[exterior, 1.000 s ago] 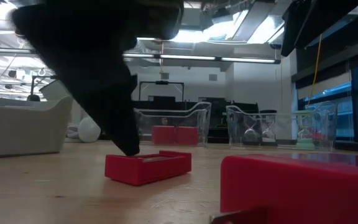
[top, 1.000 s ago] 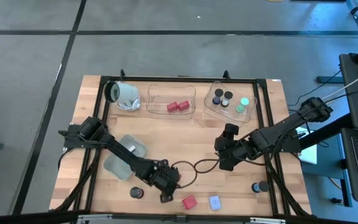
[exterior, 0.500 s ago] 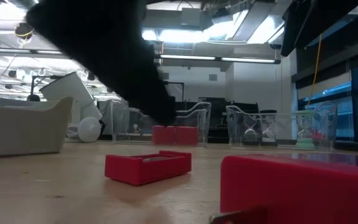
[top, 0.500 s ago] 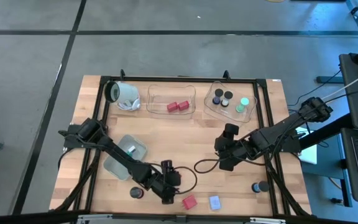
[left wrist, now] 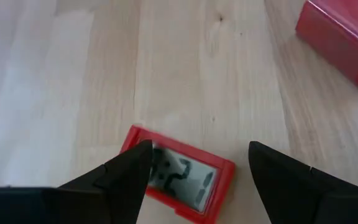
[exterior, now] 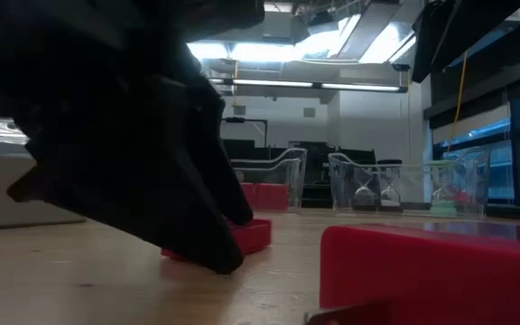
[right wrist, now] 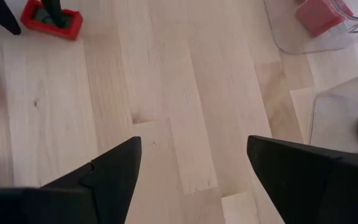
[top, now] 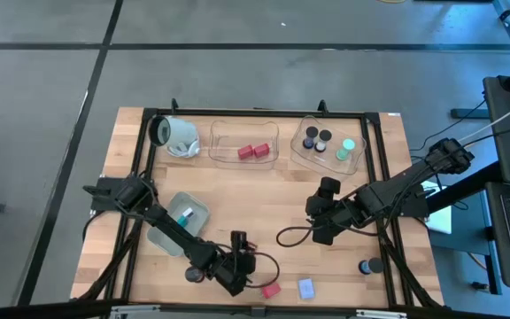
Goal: Pick & Place Office items
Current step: Put the red digital clock into the gray bin
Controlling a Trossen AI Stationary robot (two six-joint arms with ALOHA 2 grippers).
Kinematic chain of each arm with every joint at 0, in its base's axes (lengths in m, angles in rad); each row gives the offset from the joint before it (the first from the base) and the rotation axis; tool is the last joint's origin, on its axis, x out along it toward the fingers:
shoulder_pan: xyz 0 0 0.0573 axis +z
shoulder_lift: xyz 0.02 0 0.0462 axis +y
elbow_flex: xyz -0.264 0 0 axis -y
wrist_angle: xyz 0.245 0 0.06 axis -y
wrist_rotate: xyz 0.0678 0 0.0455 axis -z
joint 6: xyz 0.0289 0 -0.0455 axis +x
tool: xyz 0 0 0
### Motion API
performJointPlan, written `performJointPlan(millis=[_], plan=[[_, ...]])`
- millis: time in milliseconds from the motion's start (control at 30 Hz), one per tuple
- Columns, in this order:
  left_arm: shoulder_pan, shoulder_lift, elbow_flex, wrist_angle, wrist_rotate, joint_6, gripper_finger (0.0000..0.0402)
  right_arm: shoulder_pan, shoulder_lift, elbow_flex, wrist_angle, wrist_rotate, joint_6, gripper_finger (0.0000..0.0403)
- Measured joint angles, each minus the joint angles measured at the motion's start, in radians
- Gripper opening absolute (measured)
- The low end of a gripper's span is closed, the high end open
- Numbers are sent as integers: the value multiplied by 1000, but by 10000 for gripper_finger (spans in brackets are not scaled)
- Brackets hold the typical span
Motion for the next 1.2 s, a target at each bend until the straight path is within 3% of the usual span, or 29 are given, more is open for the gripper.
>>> performJointPlan(millis=[500,667,800,1000,1200], plan=[[88,-22,7,-158,-17,37,262,0,0,0,0,0,0,295],[112,-27,68,-178,-32,-2,262,0,0,0,0,-4,15,295],[105,-50,156,-195,-42,-216,262,0,0,0,0,-23,18,295],[126,-51,228,-376,96,-878,262,0,0,0,0,-23,17,295],[123,-13,227,-443,78,-1049,262,0,0,0,0,-26,-8,295]])
